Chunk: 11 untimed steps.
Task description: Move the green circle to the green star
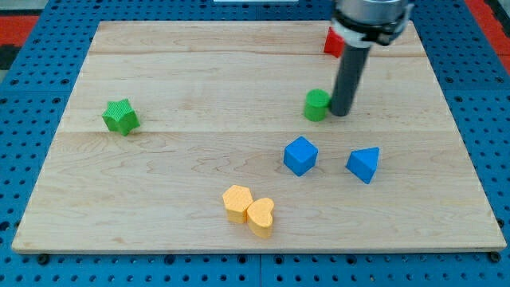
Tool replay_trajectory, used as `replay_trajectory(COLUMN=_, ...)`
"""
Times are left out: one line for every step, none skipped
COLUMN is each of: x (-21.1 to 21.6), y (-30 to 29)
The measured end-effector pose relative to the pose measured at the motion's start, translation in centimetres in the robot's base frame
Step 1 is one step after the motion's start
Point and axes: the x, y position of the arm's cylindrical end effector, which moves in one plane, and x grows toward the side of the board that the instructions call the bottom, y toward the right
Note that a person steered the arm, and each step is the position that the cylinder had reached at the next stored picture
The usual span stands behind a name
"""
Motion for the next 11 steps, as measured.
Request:
replay_trajectory(x=-1.3, y=-0.7)
replay_trajectory(x=-1.3, y=0.0)
replay_trajectory(x=-1.3, y=0.3)
replay_trajectory(x=-1.3, y=0.9)
replay_trajectory(x=-1.5, y=-0.1)
replay_trajectory(x=-1.3, y=-3.1)
replay_trajectory(x=-1.2, y=-7.1)
replay_trajectory(x=-1.4, y=-10.2)
replay_trajectory(x=-4.0, y=-10.2)
replay_trajectory(x=-4.6, y=-14.3)
replay_trajectory(x=-4.3, y=-19.9)
